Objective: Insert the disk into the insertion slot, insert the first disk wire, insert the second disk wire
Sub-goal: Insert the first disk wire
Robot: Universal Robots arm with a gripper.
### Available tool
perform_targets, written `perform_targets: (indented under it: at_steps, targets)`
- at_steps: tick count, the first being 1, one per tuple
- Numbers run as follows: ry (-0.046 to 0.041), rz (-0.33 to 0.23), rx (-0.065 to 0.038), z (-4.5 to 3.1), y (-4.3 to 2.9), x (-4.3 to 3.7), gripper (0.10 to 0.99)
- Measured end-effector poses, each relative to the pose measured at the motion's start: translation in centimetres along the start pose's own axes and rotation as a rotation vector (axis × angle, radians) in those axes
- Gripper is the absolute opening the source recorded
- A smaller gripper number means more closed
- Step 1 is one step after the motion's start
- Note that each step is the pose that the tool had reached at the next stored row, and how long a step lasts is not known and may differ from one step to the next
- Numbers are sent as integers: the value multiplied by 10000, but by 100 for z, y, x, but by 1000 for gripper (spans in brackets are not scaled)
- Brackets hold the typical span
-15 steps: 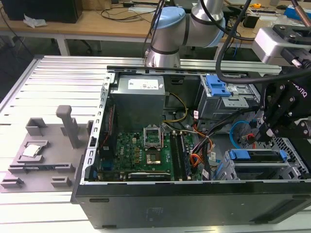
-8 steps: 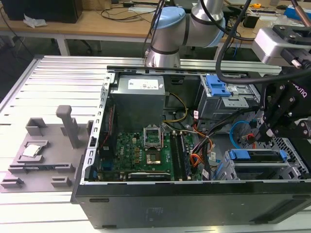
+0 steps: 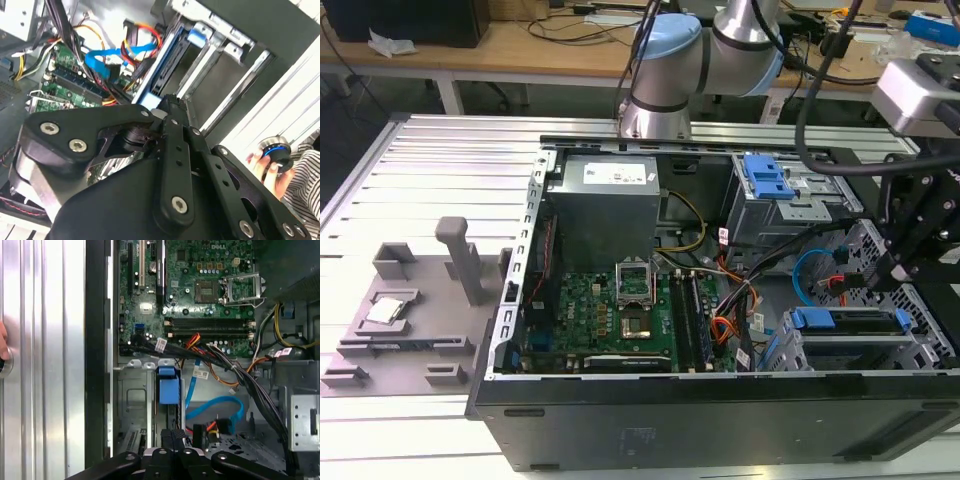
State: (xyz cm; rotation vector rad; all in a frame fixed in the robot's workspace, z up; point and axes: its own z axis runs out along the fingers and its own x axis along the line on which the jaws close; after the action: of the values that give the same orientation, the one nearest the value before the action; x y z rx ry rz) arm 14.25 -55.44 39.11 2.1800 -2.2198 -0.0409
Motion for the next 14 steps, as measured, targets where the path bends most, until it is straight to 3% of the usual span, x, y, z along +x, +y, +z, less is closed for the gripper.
perform_targets:
  at_steps: [7, 10, 12, 14]
  targets:
    - [0, 0, 0, -11, -295, -119, 106]
    - [-1, 0, -2, -4, -363, -151, 106]
    - [0, 2, -3, 30, -378, -165, 106]
    - [-1, 1, -3, 63, -308, -177, 106]
